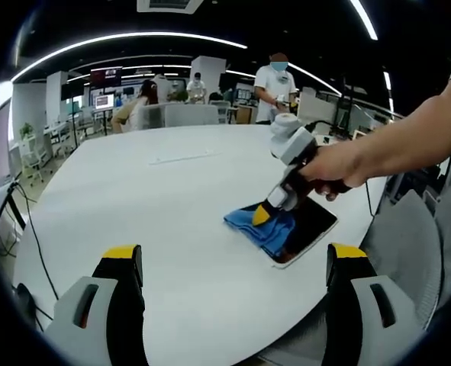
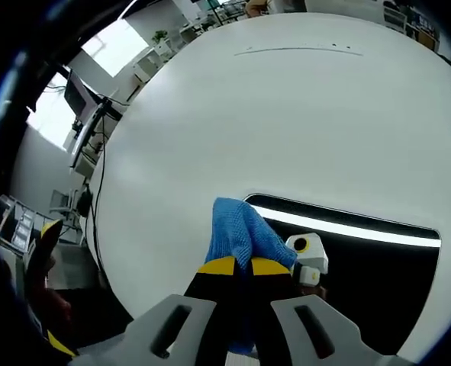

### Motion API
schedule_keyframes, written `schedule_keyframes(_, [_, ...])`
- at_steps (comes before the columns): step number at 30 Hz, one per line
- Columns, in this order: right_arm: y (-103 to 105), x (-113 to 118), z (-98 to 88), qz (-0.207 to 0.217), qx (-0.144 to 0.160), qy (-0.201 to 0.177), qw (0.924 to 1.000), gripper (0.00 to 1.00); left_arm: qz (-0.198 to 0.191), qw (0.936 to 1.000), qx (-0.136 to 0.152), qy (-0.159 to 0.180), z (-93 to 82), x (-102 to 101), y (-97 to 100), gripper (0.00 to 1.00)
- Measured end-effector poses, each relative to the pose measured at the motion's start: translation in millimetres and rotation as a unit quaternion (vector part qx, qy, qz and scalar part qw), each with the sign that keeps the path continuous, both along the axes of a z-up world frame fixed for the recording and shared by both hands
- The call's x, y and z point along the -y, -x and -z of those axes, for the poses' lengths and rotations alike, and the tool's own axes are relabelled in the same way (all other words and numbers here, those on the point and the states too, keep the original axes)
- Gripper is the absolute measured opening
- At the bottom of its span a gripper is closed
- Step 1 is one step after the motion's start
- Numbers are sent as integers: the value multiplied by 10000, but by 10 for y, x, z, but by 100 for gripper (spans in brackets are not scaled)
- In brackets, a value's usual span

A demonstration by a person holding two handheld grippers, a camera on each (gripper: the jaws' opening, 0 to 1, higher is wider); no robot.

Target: Wipe the mirror surface with the cleaning cloth until all visible marks leave the cleaned area.

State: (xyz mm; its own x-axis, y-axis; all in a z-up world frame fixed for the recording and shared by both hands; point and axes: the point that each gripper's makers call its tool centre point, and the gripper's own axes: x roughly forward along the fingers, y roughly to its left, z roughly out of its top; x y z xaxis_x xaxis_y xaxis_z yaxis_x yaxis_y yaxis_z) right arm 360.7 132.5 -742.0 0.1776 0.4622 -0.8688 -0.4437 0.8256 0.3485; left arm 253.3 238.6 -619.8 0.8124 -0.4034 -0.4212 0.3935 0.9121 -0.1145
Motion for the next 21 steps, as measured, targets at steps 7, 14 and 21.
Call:
schedule_keyframes(7, [28,8,-13,-1,0,-36,10000,0,26,10000,21,18,-15,36,-21,99])
schedule_keyframes(14, [16,9,-4,-26,2,-34,10000,0,47,10000,14,10,-10,65,-16,99])
schedule_keyframes(21, [20,9,-10,-78,34,-54,9999,0,33,10000,22,10,-19,65,-16,99])
